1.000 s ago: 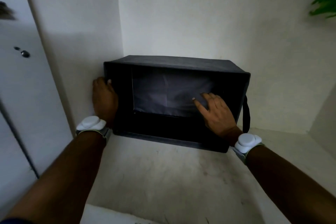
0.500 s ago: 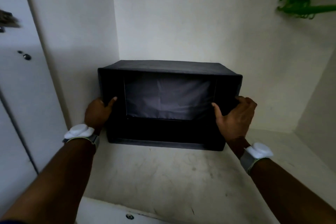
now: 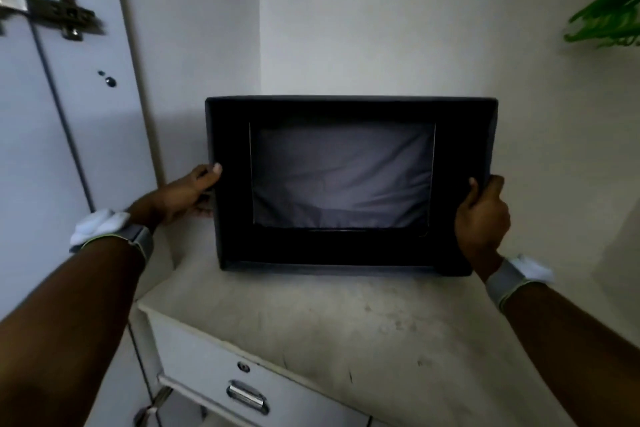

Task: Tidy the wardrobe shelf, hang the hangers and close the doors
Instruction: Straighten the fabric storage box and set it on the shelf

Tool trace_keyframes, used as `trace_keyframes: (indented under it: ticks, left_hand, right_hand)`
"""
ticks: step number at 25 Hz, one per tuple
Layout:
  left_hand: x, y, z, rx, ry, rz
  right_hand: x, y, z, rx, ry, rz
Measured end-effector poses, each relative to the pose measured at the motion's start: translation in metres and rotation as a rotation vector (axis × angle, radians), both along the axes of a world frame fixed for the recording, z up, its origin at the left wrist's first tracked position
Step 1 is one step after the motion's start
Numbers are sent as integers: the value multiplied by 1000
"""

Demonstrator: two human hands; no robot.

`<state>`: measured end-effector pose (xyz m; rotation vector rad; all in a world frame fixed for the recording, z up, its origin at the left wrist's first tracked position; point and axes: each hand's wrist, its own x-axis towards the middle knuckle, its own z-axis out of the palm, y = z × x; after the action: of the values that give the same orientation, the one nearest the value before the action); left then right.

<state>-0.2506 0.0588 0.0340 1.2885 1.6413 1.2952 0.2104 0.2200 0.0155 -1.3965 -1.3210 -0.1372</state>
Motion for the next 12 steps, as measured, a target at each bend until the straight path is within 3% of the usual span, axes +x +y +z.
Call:
trace_keyframes:
  ticks: [4, 9, 12]
  left_hand:
    - [7, -19, 12, 191, -82, 69]
    - [-5, -16, 23, 636, -36, 39]
    - [1, -28, 32, 717, 0, 189]
  right_hand:
    - [9, 6, 48, 12, -102, 108]
    - [11, 5, 115, -66, -258, 228]
    - [1, 6, 149, -123, -351, 319]
